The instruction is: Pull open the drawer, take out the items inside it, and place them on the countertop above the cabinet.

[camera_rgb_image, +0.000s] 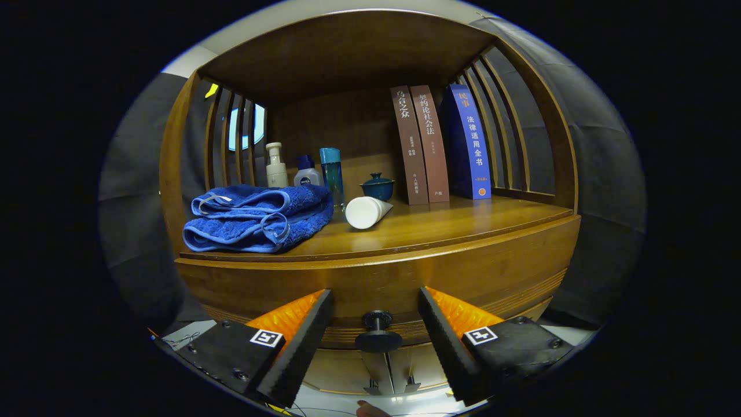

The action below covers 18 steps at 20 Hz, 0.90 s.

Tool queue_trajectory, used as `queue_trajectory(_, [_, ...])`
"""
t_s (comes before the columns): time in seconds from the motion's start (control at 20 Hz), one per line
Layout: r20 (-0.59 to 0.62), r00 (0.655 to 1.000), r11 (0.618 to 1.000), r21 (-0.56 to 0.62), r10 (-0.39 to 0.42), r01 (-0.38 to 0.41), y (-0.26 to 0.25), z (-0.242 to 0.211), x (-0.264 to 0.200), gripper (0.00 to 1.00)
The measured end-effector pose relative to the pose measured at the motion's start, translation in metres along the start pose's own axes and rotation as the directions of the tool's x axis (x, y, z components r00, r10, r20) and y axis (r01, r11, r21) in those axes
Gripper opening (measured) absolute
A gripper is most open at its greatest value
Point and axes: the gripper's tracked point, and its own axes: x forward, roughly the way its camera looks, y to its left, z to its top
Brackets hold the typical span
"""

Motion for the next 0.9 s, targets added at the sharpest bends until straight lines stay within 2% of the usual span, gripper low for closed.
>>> queue_trajectory(0.35, [0.040, 0.999, 0.999, -0.024, 0.034, -0.033, 0.004, 0.030, -0.043, 0.99])
queue_trajectory(0.7, [0.106, 0.990, 0.992, -0.099, 0.093, -0.083, 0.037, 0.118, -0.107, 0.99])
queue_trajectory(0.9, [0.117, 0.987, 0.991, -0.090, 0.107, -0.097, 0.048, 0.153, -0.135, 0.99])
